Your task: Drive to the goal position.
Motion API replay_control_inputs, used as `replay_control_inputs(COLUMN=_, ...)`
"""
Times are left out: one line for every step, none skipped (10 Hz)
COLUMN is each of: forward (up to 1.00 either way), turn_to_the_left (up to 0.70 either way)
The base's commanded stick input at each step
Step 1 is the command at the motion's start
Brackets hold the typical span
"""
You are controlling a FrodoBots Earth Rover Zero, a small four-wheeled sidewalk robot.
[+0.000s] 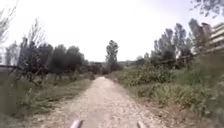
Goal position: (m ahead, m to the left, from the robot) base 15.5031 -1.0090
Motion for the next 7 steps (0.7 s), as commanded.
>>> replay_control_inputs(forward=0.85, turn_to_the_left=0.00)
replay_control_inputs(forward=0.85, turn_to_the_left=0.00)
replay_control_inputs(forward=0.85, turn_to_the_left=0.00)
replay_control_inputs(forward=0.85, turn_to_the_left=0.00)
replay_control_inputs(forward=0.85, turn_to_the_left=0.00)
replay_control_inputs(forward=0.85, turn_to_the_left=0.00)
replay_control_inputs(forward=0.85, turn_to_the_left=0.00)
